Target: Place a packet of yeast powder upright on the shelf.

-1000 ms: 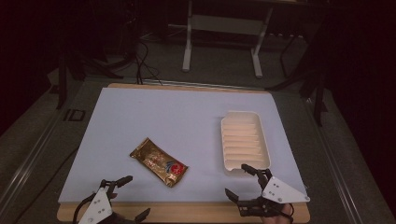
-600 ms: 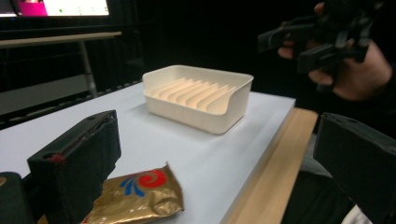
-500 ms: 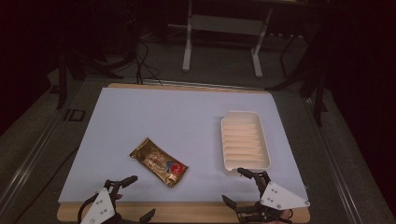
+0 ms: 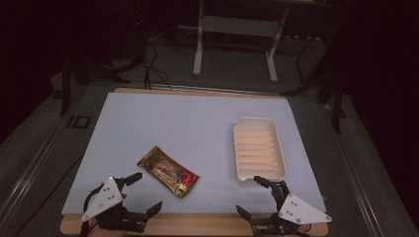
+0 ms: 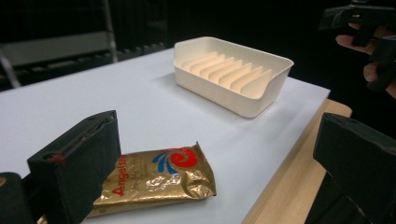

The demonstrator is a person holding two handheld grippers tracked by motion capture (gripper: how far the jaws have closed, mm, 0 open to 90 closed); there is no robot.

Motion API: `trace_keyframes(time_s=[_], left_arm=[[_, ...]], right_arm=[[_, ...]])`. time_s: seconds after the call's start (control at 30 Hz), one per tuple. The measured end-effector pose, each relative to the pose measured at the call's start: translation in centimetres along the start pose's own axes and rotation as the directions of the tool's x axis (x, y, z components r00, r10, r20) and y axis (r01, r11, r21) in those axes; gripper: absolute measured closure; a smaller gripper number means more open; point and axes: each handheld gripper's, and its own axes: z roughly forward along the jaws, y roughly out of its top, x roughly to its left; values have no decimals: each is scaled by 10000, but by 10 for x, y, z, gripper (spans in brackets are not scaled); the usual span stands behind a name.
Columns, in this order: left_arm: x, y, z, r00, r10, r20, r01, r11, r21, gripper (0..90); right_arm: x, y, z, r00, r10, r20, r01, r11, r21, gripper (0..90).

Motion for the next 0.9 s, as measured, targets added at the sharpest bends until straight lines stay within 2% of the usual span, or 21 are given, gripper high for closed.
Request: trace_keyframes(time_s=[0.07, 0.1, 0.2, 0.27, 0.33, 0.4, 0.47, 0.5, 0.53, 0.6, 0.7, 0.77, 0.83, 0.87, 0.9], left_arm=[[2, 2, 2, 10000, 56, -78, -55, 10000, 47, 13], [7, 6, 7, 9992, 216, -342, -210, 9997, 156, 13], [15, 10, 13, 9971, 140, -743, -114, 9993, 351, 13], [20, 12, 14, 9939, 208, -1084, -171, 9992, 349, 13], [27, 13, 13, 9922, 46, -1243, -11, 9996, 276, 13], [33, 13, 13, 9867, -27, -1623, 52, 9999, 148, 13], [39, 12, 15, 9827, -199, -1842, 219, 9997, 89, 13], [39, 12, 15, 9827, -199, -1842, 219, 9997, 89, 13], [45, 9, 19, 9794, -330, -1993, 374, 9991, 184, 13], [51, 7, 22, 9744, -312, -2228, 382, 9989, 272, 13], [57, 6, 24, 9713, -449, -2337, 533, 9981, 297, 14], [67, 3, 27, 9636, -555, -2616, 665, 9972, 335, 14], [71, 2, 28, 9618, -535, -2686, 674, 9968, 429, 14], [77, 0, 30, 9573, -557, -2836, 752, 9954, 586, 14], [81, -1, 30, 9561, -596, -2871, 810, 9947, 633, 14]], right_arm=[[0, 0, 0, 10000, 84, -39, -84, 10000, 36, 116], [0, 0, 0, 9998, 158, -84, -157, 9998, 77, 117], [-1, -1, 1, 9981, 505, -344, -496, 9984, 273, 116], [0, -1, 2, 9982, 460, -376, -447, 9985, 328, 115], [1, 0, 2, 9982, 419, -430, -406, 9987, 302, 114], [1, 0, 2, 9987, 322, -387, -311, 9991, 295, 108], [2, 0, 3, 9991, 352, -249, -345, 9989, 311, 108], [2, 0, 3, 9991, 352, -249, -345, 9989, 311, 108], [1, -1, 4, 9981, 557, -255, -549, 9980, 316, 108], [1, -1, 5, 9981, 594, -189, -588, 9977, 343, 108], [1, -1, 5, 9983, 573, -131, -567, 9977, 384, 108], [3, -1, 6, 9983, 544, -223, -533, 9974, 479, 108], [3, -1, 7, 9984, 497, -278, -482, 9975, 518, 108], [4, -1, 7, 9985, 469, -265, -455, 9976, 517, 108], [4, 0, 6, 9984, 475, -293, -460, 9977, 504, 108]])
